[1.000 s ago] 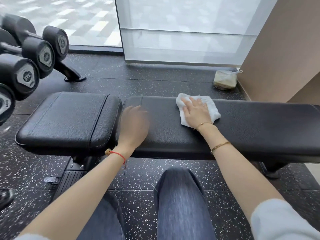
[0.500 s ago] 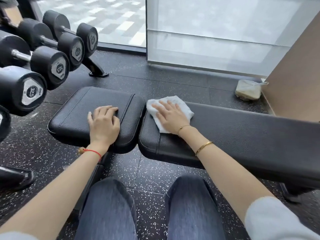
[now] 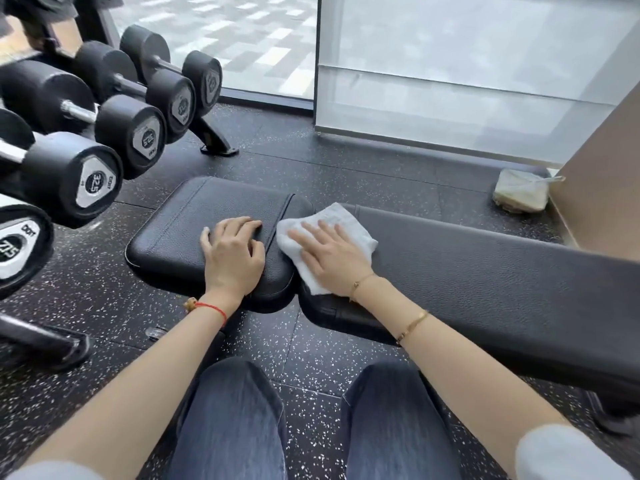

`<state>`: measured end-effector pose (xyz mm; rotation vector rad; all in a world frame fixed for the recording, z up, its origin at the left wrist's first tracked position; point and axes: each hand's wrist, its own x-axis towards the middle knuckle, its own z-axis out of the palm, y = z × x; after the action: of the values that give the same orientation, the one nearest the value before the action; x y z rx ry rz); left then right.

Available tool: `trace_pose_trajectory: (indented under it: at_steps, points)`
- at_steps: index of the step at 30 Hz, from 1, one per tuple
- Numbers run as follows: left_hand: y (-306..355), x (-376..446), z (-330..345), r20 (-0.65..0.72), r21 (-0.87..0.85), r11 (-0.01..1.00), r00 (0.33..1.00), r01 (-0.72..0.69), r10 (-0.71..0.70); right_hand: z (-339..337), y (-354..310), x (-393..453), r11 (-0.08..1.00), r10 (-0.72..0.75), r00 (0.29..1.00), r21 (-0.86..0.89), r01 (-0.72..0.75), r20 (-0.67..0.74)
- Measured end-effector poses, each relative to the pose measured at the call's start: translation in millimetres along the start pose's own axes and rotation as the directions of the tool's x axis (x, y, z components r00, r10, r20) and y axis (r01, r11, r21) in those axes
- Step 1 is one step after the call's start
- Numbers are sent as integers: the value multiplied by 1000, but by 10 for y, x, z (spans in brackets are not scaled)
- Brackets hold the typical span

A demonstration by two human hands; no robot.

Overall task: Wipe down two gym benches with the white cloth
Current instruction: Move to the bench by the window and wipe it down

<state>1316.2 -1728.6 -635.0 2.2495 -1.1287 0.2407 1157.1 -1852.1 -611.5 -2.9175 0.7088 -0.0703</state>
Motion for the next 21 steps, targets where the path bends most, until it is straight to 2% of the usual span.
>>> trace_pose_trajectory:
  at_steps: [3,5,8,11,15,18,21]
  points:
    - [-5,-10,-1,1,-1,1000,1000,6,-6,-68,-9,424,984,178,984,18,-179,29]
    - [0,-1,-8,-2,-3,1000,1000,9,-9,-51,-100,496,977,211,977,7,-211,32]
    - [-10,6,-3,-8,2,1000,1000,12,-12,45,-313,176,993,111,993,-32,-110,32]
    - [-18,14,2,-11,-7,1000,1000,10,-10,161,-503,-339,994,7,999,-110,-11,-41]
    - [-18,9,-1,-4,3,1000,1000,9,-9,190,-527,-412,984,27,998,-176,-38,-61]
    - [-25,17,-7,4,2,1000,1000,8,-8,141,-424,-176,990,105,993,-86,-109,-55]
    - [-23,-2,-5,5,-3,1000,1000,10,-10,-3,-157,117,965,264,963,12,-263,-49]
